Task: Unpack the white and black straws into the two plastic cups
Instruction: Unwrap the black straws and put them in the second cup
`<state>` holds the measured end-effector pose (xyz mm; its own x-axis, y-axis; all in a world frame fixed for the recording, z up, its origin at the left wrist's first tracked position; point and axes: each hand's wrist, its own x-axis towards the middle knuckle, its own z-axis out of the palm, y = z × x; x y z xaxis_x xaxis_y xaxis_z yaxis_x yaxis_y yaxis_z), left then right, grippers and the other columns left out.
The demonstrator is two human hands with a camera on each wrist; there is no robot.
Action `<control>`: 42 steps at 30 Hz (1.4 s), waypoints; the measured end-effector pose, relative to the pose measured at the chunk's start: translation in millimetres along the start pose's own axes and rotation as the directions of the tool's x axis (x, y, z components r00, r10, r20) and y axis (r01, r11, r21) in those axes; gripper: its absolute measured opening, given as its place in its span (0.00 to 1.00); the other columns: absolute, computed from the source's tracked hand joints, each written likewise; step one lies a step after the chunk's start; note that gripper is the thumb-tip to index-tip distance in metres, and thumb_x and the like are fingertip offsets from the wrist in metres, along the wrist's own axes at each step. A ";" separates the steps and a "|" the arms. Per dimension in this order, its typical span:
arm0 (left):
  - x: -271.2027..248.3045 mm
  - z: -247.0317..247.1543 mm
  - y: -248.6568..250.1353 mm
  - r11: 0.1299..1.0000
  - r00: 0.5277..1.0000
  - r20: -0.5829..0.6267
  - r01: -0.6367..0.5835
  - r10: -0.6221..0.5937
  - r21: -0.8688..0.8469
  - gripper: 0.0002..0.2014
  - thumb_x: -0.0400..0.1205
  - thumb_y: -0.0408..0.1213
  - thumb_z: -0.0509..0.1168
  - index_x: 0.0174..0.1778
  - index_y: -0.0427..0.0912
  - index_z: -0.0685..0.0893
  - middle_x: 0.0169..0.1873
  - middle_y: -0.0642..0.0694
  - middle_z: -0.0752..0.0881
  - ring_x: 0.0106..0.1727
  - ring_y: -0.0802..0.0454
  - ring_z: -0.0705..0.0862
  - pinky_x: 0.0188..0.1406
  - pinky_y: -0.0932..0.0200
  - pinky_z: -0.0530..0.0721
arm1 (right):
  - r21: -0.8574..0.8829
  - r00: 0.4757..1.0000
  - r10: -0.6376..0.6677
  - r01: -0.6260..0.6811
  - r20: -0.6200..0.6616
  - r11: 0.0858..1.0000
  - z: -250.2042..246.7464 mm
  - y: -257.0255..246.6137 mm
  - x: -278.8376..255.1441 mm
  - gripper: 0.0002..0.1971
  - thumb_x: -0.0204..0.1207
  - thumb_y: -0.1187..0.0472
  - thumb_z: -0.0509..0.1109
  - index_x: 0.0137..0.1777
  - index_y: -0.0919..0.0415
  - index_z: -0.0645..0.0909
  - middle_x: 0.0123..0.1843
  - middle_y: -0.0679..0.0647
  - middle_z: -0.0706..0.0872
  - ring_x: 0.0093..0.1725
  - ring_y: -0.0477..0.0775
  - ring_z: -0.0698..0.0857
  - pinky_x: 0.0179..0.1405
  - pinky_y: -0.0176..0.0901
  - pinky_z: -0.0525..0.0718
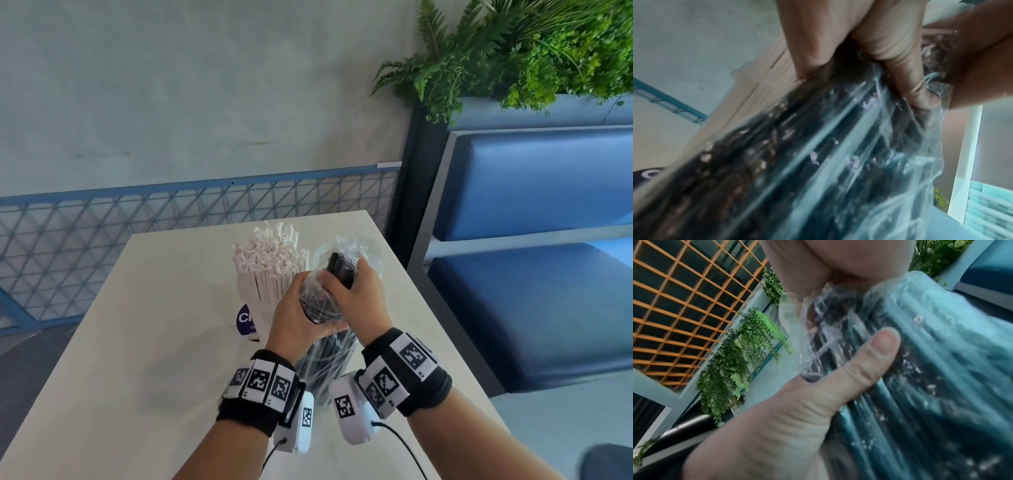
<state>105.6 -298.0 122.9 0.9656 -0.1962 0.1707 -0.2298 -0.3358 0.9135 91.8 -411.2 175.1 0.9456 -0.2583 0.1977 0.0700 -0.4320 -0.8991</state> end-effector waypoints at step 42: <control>-5.1 3.3 6.0 0.982 0.972 -0.148 0.176 -0.185 -0.069 0.54 0.48 0.58 0.83 0.71 0.55 0.69 0.66 0.50 0.81 0.69 0.51 0.78 0.71 0.43 0.75 | 0.492 0.924 -0.221 0.041 0.314 0.870 -44.2 -16.9 46.3 0.07 0.68 0.66 0.77 0.42 0.56 0.82 0.40 0.50 0.88 0.44 0.47 0.88 0.49 0.39 0.87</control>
<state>98.9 -302.1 126.3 0.9986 0.0078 0.0515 -0.0468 -0.3006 0.9526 120.3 -454.0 216.7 0.9575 0.1279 0.2586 0.2557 0.0388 -0.9660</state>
